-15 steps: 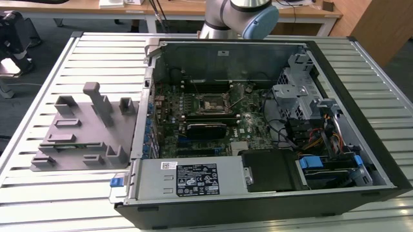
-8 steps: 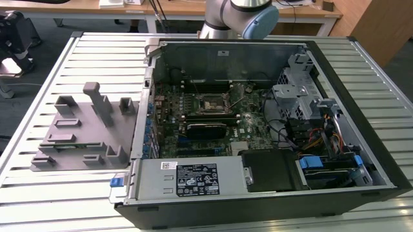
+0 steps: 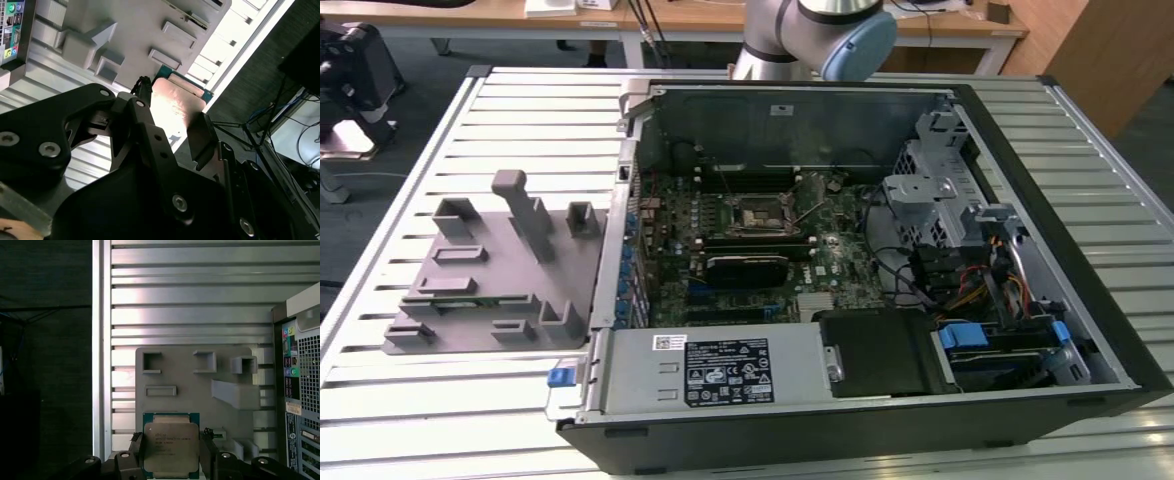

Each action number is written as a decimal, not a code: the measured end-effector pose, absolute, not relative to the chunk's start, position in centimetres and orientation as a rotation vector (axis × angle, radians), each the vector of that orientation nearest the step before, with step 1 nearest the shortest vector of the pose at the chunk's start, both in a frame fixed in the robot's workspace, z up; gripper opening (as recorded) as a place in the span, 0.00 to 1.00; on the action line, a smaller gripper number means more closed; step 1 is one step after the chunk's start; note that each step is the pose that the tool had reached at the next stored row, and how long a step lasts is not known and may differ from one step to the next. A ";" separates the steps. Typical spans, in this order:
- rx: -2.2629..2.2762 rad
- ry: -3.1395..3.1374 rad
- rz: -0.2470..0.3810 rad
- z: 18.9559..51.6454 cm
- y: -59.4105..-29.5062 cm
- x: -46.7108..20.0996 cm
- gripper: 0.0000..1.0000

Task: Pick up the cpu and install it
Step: 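Pick up the cpu and move it towards the insertion slot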

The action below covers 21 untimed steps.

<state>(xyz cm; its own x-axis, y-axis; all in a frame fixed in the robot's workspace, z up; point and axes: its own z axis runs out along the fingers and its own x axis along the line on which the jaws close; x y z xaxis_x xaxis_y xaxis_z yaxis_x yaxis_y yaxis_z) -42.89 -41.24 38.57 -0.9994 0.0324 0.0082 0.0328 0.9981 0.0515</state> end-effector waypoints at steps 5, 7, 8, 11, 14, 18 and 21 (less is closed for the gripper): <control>-0.051 -3.133 -0.081 38.6 -41.2 -42.5 0.53; -0.051 -3.133 -0.081 38.6 -41.2 -42.4 0.53; -0.051 -3.133 -0.081 38.6 -41.2 -42.3 0.53; -0.051 -3.133 -0.081 38.6 -41.2 -42.1 0.53; -0.051 -3.133 -0.081 38.6 -41.2 -41.9 0.53; -0.051 -3.133 -0.081 38.6 -41.2 -41.7 0.53; -0.051 -3.133 -0.081 38.6 -41.2 -41.4 0.53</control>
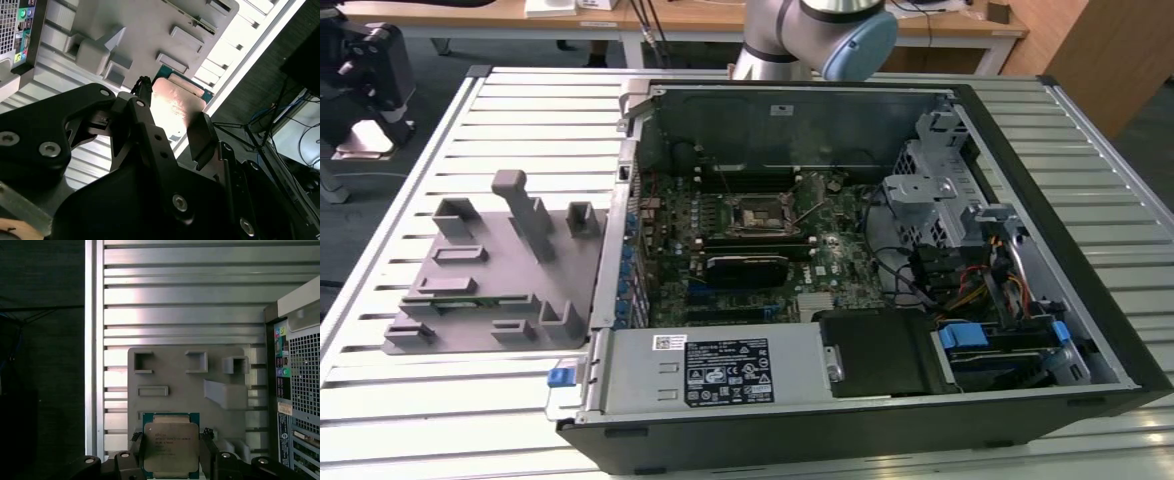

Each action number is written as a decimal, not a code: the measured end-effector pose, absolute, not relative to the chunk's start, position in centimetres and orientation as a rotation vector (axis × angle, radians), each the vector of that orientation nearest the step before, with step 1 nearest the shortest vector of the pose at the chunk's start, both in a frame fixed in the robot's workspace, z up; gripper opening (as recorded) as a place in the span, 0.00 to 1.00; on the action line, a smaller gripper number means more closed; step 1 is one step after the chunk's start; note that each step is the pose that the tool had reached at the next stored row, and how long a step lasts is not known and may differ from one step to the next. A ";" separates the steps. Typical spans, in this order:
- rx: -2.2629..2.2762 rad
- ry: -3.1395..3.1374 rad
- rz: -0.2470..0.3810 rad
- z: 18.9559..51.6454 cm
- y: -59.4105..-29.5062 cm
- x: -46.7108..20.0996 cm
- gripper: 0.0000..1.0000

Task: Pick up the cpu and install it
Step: 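Pick up the cpu and move it towards the insertion slot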

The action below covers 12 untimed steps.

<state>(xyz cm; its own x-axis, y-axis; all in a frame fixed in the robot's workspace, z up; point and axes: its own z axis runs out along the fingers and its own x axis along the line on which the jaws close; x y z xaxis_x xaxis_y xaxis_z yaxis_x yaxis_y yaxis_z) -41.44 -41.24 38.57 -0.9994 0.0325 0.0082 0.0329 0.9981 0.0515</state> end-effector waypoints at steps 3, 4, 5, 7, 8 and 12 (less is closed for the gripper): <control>-0.051 -3.133 -0.081 38.6 -41.2 -41.2 0.53; -0.051 -3.133 -0.081 38.6 -41.2 -41.1 0.53; -0.051 -3.133 -0.081 38.6 -41.2 -41.0 0.53; -0.051 -3.133 -0.081 38.6 -41.2 -40.8 0.53; -0.051 -3.133 -0.081 38.6 -41.2 -40.8 0.53; -0.051 -3.133 -0.081 38.6 -41.2 -40.5 0.53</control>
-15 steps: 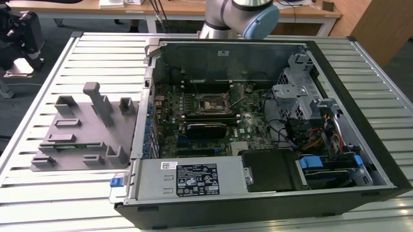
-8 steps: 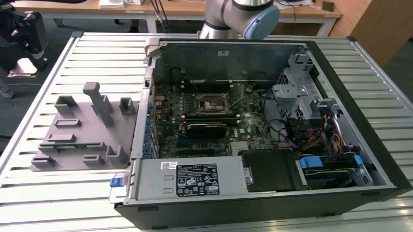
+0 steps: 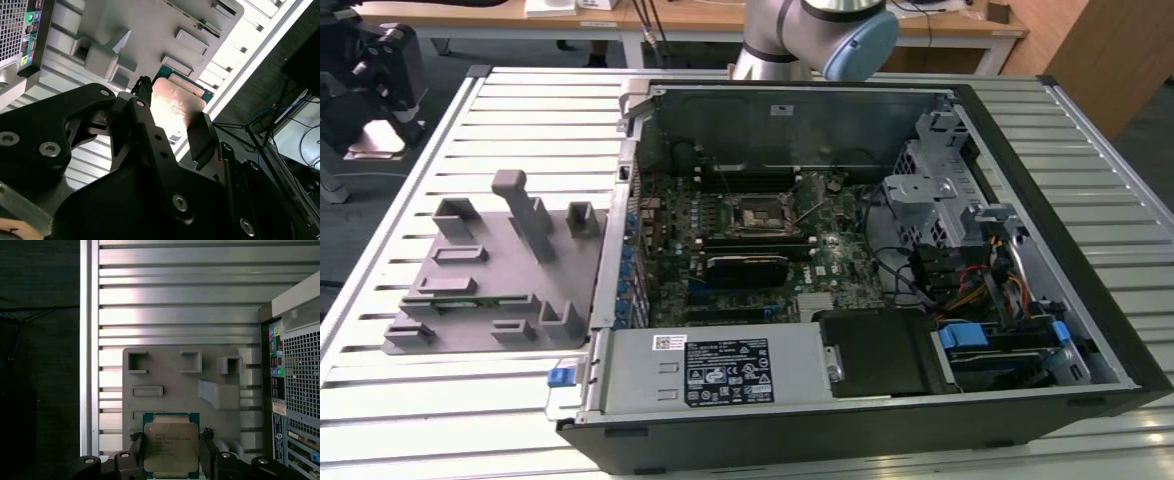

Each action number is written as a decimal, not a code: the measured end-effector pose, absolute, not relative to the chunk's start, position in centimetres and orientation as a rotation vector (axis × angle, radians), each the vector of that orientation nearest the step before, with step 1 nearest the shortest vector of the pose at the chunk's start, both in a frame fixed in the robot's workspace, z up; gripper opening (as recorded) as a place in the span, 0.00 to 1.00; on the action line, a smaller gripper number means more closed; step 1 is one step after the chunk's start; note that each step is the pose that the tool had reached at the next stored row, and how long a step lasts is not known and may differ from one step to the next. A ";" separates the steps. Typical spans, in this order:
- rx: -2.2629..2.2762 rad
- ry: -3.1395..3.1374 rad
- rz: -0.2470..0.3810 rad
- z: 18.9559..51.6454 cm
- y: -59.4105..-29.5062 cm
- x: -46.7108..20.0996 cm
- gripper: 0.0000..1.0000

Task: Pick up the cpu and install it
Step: 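Pick up the cpu and move it towards the insertion slot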

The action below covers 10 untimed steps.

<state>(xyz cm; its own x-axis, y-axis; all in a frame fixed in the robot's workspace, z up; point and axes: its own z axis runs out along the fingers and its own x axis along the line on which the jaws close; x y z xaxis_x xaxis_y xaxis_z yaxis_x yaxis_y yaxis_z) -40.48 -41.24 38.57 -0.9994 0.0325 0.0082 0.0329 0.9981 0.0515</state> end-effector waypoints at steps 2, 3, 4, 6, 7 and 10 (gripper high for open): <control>-0.051 -3.133 -0.081 38.6 -41.2 -40.3 0.53; -0.051 -3.133 -0.081 38.6 -41.2 -40.2 0.53; -0.051 -3.133 -0.081 38.6 -41.2 -40.2 0.53; -0.051 -3.133 -0.081 38.6 -41.2 -40.0 0.53; -0.051 -3.133 -0.081 38.6 -41.2 -40.0 0.53; -0.051 -3.133 -0.081 38.6 -41.2 -39.7 0.53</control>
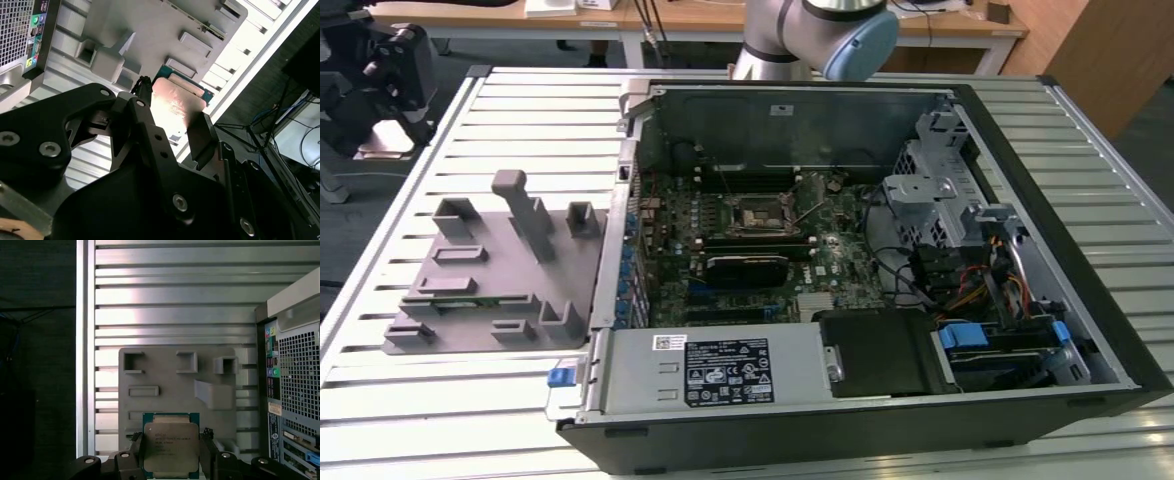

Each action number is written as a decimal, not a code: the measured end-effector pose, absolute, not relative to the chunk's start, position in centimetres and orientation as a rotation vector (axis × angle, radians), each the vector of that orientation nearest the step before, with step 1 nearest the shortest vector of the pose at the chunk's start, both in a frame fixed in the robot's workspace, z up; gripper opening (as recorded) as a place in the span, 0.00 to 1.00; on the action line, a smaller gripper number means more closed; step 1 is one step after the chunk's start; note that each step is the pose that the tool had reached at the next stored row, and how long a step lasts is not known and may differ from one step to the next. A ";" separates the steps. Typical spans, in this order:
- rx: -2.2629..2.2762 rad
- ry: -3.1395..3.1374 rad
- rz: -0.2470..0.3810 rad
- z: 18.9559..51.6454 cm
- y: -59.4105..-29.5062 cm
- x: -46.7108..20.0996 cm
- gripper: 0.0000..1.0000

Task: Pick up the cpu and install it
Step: 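Pick up the cpu and move it towards the insertion slot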

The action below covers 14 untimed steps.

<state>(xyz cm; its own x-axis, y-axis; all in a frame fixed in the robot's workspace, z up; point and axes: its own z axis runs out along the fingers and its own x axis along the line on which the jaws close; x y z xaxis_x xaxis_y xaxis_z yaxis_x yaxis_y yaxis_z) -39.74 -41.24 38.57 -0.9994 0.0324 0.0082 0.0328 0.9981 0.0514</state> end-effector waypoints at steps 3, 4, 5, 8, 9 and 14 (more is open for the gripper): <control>-0.051 -3.133 -0.081 38.6 -41.2 -39.5 0.53; -0.051 -3.133 -0.081 38.6 -41.2 -39.5 0.53; -0.051 -3.133 -0.081 38.6 -41.2 -39.4 0.53; -0.051 -3.133 -0.081 38.6 -41.2 -39.2 0.53; -0.051 -3.133 -0.081 38.6 -41.2 -39.1 0.53; -0.051 -3.133 -0.081 38.6 -41.2 -38.7 0.53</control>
<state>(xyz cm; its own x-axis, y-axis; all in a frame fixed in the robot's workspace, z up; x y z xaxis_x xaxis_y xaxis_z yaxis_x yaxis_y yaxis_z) -38.73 -41.24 38.57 -0.9994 0.0325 0.0083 0.0328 0.9981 0.0514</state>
